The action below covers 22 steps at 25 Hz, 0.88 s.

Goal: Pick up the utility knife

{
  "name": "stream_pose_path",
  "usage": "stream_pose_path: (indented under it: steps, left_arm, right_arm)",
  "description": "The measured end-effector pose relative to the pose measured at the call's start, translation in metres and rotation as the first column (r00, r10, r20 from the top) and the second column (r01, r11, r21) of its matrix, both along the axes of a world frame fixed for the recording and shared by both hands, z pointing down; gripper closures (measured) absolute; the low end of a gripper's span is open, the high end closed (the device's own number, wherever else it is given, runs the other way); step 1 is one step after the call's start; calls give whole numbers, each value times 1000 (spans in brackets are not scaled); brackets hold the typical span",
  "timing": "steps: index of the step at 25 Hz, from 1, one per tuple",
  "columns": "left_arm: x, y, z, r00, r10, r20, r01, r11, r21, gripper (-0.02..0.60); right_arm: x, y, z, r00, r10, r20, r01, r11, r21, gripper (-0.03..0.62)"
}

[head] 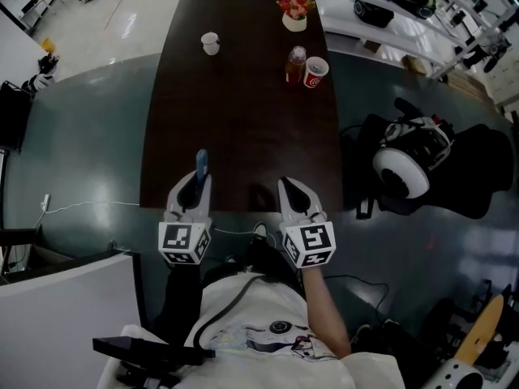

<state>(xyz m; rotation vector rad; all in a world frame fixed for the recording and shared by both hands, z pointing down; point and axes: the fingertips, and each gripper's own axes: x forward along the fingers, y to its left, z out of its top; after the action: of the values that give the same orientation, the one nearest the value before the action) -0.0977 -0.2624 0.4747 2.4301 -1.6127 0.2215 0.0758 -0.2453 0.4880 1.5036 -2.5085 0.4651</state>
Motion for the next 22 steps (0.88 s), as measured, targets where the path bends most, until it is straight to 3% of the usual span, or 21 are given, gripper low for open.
stream_pose_path:
  steps: [6,12,22]
  left_arm:
    - [-13,32,-8,1000,9,-22,-8,999,36,512]
    - [-37,83,-10,999,14,-43,-13,1000,21,512]
    - [-58,158,-10,997,-5,-82,7,1000,26,512]
  right_arm:
    - [-24,27,1,1000,-6,-8,6,1000,12,592]
    - [-57,66,-11,1000,-22,-1,22,999,43,592]
    - [-73,141,-22,998,-34,-57,39,996,74,592]
